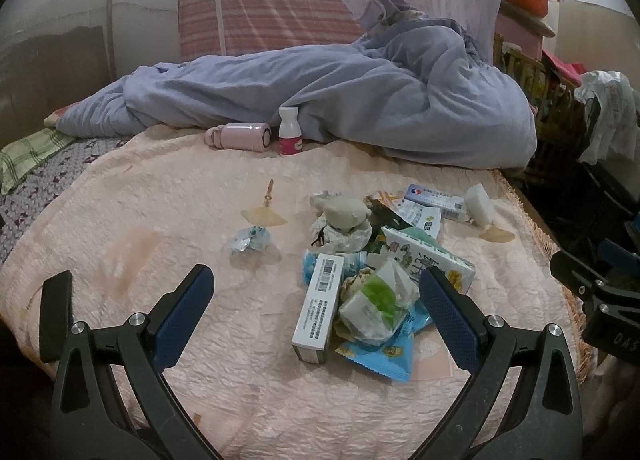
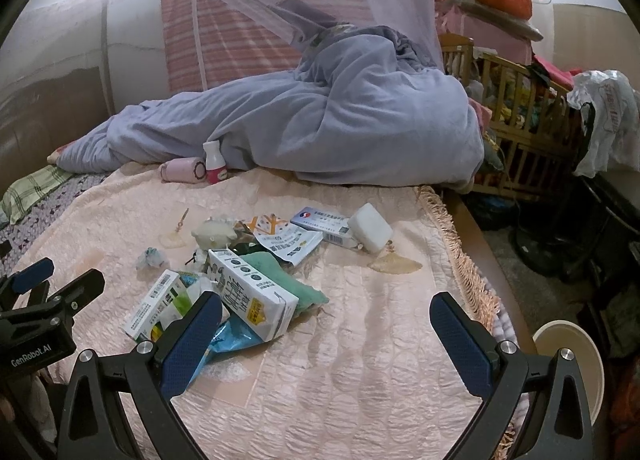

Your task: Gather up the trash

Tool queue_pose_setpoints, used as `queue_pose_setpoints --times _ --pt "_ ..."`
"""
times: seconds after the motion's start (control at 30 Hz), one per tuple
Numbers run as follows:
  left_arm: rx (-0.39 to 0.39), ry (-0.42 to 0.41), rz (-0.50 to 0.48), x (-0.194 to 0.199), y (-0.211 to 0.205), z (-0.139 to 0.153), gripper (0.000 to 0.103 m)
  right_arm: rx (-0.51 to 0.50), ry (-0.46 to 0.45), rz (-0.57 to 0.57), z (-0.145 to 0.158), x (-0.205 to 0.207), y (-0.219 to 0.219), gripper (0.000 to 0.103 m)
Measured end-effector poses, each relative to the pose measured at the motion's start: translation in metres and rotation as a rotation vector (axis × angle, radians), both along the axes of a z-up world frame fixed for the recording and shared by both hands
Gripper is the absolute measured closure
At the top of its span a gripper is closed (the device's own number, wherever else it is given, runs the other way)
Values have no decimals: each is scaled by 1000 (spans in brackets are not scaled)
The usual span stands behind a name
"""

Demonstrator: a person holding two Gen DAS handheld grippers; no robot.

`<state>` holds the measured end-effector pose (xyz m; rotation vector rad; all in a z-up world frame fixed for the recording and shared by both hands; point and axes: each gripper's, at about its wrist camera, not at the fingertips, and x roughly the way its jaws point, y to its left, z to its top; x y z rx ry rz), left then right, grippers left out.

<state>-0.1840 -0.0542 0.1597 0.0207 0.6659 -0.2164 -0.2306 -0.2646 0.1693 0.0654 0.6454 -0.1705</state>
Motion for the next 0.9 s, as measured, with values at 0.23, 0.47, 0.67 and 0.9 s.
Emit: queue_pose_setpoints --times 0.23,0.47,0.67,0.9 --pt "-6 14 3 1 2 -3 1 7 8 -4 -4 0 -2 0" --pt "-6 15 3 1 1 -3 1 5 17 0 -7 0 -4 0" --pt "-2 27 1 1 0 -7 1 6 22 2 -7 2 -4 0" --pt "-6 38 3 4 2 -11 1 12 43 13 -12 6 -2 0"
